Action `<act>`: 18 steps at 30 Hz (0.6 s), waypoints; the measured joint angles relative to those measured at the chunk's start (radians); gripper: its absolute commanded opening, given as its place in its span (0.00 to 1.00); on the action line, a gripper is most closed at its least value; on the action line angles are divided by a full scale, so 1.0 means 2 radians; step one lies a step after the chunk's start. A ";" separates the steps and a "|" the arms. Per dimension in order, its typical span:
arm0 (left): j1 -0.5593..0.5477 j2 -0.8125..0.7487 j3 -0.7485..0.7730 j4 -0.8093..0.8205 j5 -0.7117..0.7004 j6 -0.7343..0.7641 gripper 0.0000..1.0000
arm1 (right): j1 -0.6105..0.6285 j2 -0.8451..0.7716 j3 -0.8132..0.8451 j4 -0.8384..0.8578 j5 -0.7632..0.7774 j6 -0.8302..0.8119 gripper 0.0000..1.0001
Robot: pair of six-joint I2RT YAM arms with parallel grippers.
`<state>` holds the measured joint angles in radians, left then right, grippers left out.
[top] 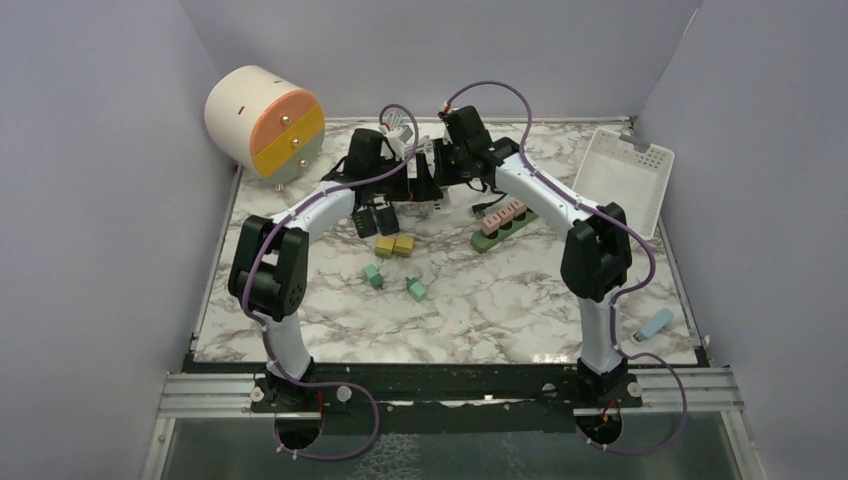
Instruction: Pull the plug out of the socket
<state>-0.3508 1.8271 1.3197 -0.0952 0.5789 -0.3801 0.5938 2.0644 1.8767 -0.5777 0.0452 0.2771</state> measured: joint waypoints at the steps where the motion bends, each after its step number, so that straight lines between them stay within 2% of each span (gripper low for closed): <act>1: 0.000 0.002 0.000 0.002 0.001 -0.002 0.99 | 0.000 -0.001 0.000 0.000 -0.003 0.001 0.01; 6: 0.000 0.017 0.000 0.005 0.002 -0.010 0.97 | 0.000 -0.007 0.000 0.000 -0.011 0.007 0.01; 8: 0.000 0.023 0.000 0.005 0.002 -0.011 0.92 | -0.002 -0.011 0.001 0.000 -0.017 0.010 0.01; 9: 0.000 0.026 0.000 0.005 0.003 -0.013 0.84 | -0.003 -0.012 0.002 0.000 -0.020 0.010 0.01; 10: 0.000 0.027 0.000 0.006 0.005 -0.015 0.70 | -0.003 -0.013 0.002 0.000 -0.024 0.011 0.01; 12: 0.000 0.027 0.001 0.011 0.008 -0.019 0.29 | -0.005 -0.013 0.007 -0.001 -0.032 0.012 0.01; 13: 0.000 0.027 0.002 0.014 0.012 -0.024 0.12 | -0.005 -0.013 0.010 -0.001 -0.035 0.013 0.01; 14: 0.000 0.027 0.003 0.016 0.008 -0.030 0.00 | -0.006 -0.013 0.014 0.000 -0.039 0.014 0.01; 18: 0.008 0.039 0.010 0.021 0.004 -0.042 0.00 | -0.009 -0.022 0.035 0.006 -0.050 0.018 0.01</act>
<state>-0.3344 1.9057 1.3396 -0.0536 0.5865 -0.4633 0.5758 2.0197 1.9476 -0.5663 -0.0551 0.3126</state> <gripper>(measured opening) 0.232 0.345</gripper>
